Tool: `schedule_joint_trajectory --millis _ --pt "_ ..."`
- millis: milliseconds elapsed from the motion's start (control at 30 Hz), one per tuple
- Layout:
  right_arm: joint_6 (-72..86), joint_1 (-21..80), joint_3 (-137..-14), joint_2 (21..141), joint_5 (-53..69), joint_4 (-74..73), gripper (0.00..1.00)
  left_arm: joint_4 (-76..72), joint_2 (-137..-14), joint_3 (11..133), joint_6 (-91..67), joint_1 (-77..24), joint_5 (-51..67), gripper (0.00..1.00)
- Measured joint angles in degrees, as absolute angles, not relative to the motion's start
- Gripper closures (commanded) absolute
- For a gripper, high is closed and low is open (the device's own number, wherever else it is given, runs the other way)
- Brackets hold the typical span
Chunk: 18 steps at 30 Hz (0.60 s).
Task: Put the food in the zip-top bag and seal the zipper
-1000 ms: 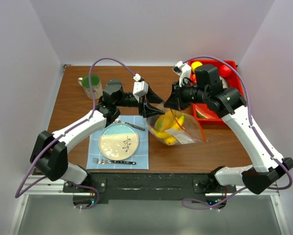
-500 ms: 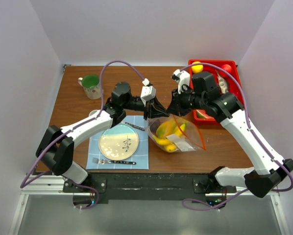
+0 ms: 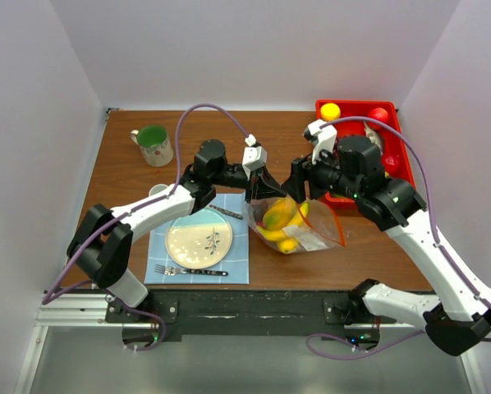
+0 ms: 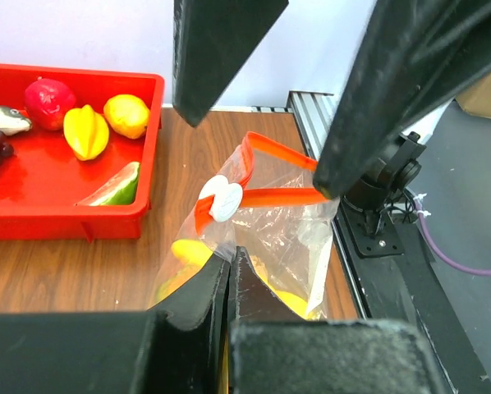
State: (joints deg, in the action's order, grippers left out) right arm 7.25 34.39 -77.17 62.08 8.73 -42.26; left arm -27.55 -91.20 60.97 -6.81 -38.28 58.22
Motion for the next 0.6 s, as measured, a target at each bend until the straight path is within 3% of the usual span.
schedule_joint_trajectory --millis 67,267,600 --pt "7.3 34.4 -76.6 61.8 7.7 -40.8 0.37 -27.6 -91.2 61.0 -6.8 -38.3 58.1 1.0" --pt "7.1 34.4 -73.8 62.7 6.9 -38.6 0.62 -27.6 -91.2 61.0 -6.8 -38.3 57.8 1.0" --pt "7.0 34.4 -73.6 63.7 6.5 -37.6 0.87 -27.4 -91.2 61.0 -6.5 -38.3 57.2 1.0"
